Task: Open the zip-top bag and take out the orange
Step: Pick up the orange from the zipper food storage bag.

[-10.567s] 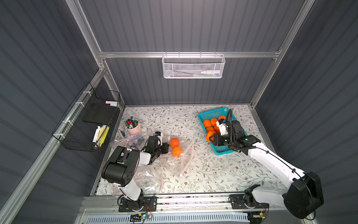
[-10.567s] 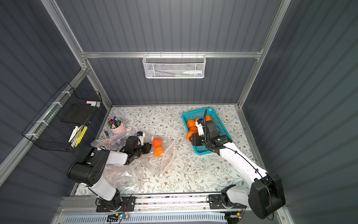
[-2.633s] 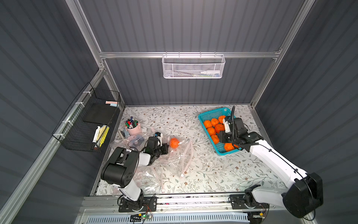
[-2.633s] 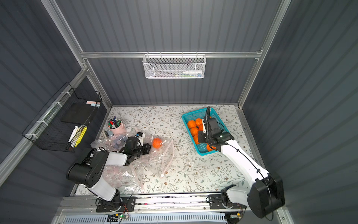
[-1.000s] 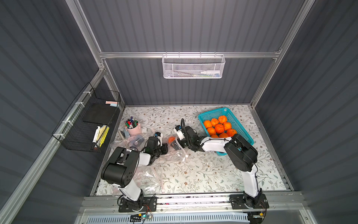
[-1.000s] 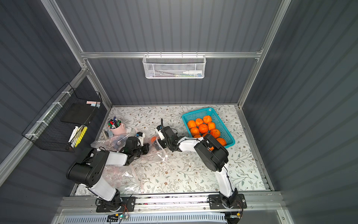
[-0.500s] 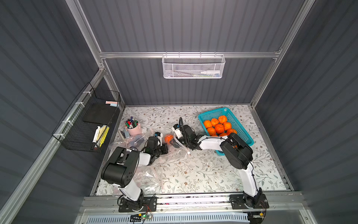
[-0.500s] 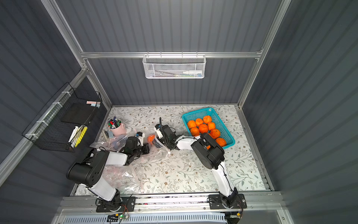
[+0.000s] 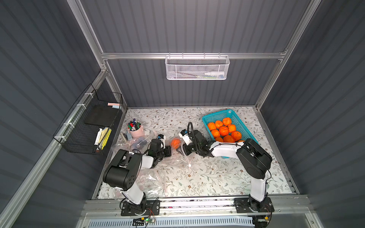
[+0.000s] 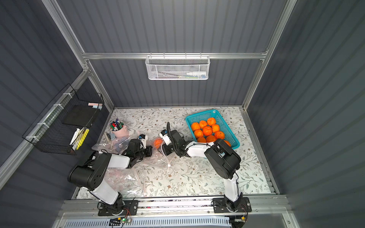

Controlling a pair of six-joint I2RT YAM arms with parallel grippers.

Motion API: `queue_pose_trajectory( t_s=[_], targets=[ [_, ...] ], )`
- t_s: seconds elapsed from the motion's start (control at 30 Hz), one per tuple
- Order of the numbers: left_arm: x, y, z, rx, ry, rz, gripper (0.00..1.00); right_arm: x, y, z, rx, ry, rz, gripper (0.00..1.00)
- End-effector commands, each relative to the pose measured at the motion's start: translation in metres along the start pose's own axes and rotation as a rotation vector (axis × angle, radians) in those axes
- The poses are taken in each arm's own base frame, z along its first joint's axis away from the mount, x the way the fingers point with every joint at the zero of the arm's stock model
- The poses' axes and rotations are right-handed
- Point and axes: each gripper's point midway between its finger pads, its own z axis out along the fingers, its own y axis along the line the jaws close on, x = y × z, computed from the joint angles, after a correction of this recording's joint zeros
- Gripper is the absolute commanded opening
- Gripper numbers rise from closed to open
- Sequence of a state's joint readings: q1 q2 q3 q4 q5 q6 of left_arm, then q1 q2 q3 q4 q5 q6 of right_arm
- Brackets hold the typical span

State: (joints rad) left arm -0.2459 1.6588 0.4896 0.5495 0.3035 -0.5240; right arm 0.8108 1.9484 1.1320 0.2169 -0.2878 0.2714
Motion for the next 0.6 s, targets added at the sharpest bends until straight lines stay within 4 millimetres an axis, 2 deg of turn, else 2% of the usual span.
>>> queue_pose_trajectory(
  t_s=[0.0, 0.07, 0.13, 0.23, 0.33, 0.57],
  targets=[
    [0.063, 0.025, -0.004, -0.093, 0.223, -0.06, 0.0, -0.007, -0.001, 0.006, 0.002, -0.017, 0.004, 0.65],
    [0.054, 0.019, -0.006, -0.083, 0.209, -0.06, 0.03, -0.007, -0.003, 0.009, 0.011, -0.012, 0.014, 0.64],
    [0.037, 0.01, -0.01, -0.069, 0.174, -0.054, 0.24, -0.004, -0.006, 0.01, 0.022, -0.004, 0.021, 0.63],
    [0.01, -0.003, -0.019, -0.061, 0.116, -0.056, 0.35, 0.004, -0.01, 0.009, 0.036, -0.007, 0.038, 0.61],
    [-0.015, -0.012, -0.03, -0.077, 0.06, -0.058, 0.4, 0.011, -0.012, 0.006, 0.043, -0.005, 0.044, 0.6],
    [-0.059, -0.039, -0.036, -0.017, -0.018, -0.038, 0.39, 0.025, -0.014, 0.005, 0.038, 0.021, 0.047, 0.58]
  ],
)
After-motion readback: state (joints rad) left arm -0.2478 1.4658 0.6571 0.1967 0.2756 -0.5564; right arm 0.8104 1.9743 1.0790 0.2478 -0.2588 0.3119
